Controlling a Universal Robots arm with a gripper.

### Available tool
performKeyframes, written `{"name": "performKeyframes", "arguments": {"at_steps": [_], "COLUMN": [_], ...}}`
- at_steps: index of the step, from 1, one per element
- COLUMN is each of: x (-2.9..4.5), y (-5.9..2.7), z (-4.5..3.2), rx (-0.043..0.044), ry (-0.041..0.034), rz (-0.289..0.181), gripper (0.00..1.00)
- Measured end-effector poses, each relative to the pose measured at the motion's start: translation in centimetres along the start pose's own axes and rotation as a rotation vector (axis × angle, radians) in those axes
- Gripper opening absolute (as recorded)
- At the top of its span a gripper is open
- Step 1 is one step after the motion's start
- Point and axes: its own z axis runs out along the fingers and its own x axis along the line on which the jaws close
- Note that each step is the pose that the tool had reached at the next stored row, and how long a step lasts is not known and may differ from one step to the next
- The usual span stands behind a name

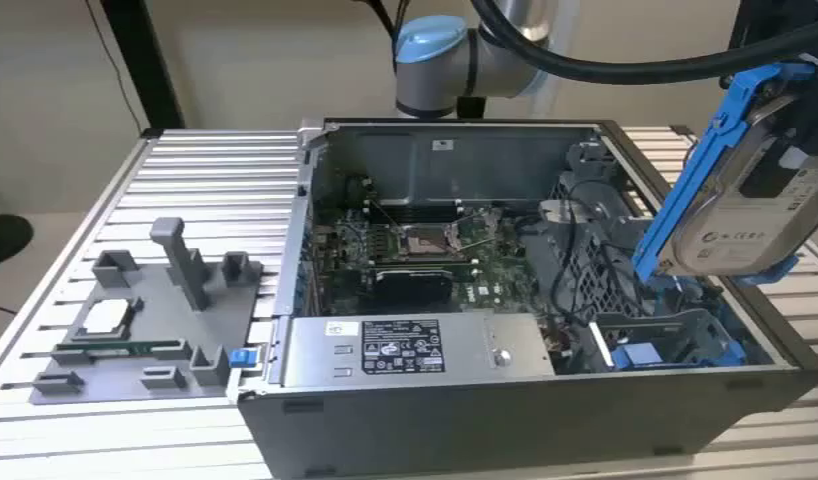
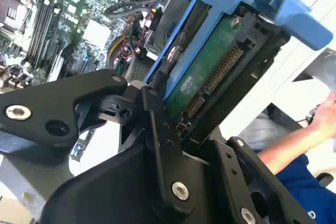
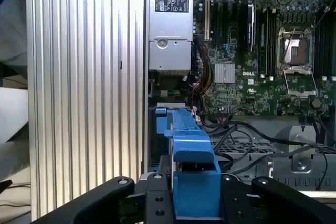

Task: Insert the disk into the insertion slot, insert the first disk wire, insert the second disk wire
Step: 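Insert the disk into the insertion slot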

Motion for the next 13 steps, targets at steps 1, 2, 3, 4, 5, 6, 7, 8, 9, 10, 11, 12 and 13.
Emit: {"name": "performKeyframes", "arguments": {"at_steps": [1,2,3,4,5,6,7,8,9,10,11,12,13], "x": [0.0,0.0,0.0,0.0,0.0,0.0,0.0,0.0,0.01,0.01,0.01,0.01,0.01], "y": [0.0,0.0,0.0,0.0,0.0,0.0,0.0,0.0,0.0,0.0,0.0,-0.01,-0.01], "z": [0.0,0.0,0.0,0.0,0.0,0.0,0.0,0.0,0.01,0.01,0.01,0.05,0.12], "rx": [0.0,0.0,0.0,0.0,0.0,0.0,0.0,0.0,0.0,0.0,0.0,0.0,0.0], "ry": [0.0,0.0,0.0001,0.0001,0.0,0.0,0.0001,0.0001,-0.0001,-0.0002,0.0,0.0,-0.0002], "rz": [0.0,0.0,0.0,0.0,0.0,0.0,0.0,0.0,0.0,0.0,0.0,0.0,0.0], "gripper": [0.0,0.0,0.0,0.0,0.0,0.0,0.0,0.0,0.0,0.0,0.0,0.0,0.0]}}
